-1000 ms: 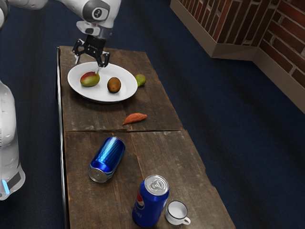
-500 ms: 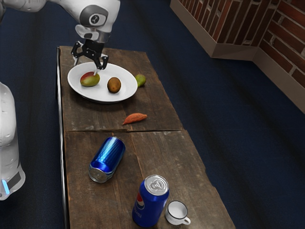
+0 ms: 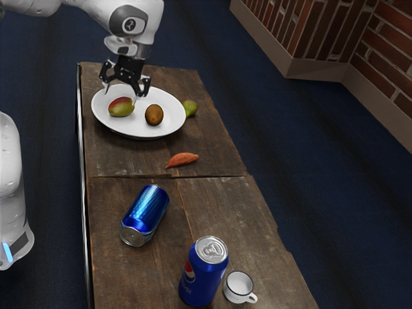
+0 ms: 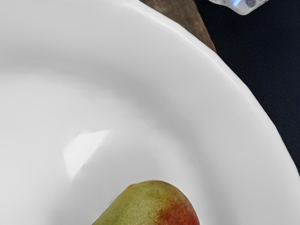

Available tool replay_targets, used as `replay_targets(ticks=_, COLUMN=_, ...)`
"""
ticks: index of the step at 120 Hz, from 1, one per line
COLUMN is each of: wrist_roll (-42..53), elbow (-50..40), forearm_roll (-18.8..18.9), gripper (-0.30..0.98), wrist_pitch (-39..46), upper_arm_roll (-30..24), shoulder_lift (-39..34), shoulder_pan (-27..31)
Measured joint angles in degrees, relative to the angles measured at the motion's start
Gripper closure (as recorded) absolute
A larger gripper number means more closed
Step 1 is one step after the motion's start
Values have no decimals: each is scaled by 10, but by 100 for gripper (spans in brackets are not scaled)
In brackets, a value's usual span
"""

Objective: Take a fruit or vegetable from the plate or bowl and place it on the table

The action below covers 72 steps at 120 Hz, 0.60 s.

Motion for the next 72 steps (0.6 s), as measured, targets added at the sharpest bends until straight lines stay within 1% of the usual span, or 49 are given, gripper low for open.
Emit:
replay_targets(ticks=22, wrist_roll=-8, elbow=-8, forearm_roll=0, gripper=0, wrist_pitch=3, upper_arm_roll=5, shoulder_lift=2, shoulder_pan=1)
replay_targets(ticks=50, wrist_roll=-15, elbow=-15, forearm_roll=12, gripper=0, wrist_pitch=37, upper_arm_roll=5, shoulder_lift=6, shoulder_pan=1)
replay_targets(ticks=72, wrist_roll=-19, elbow=-19, forearm_roll=23, gripper=0, wrist_pitch=62, upper_arm_roll=5, shoulder_lift=22, shoulder_pan=1)
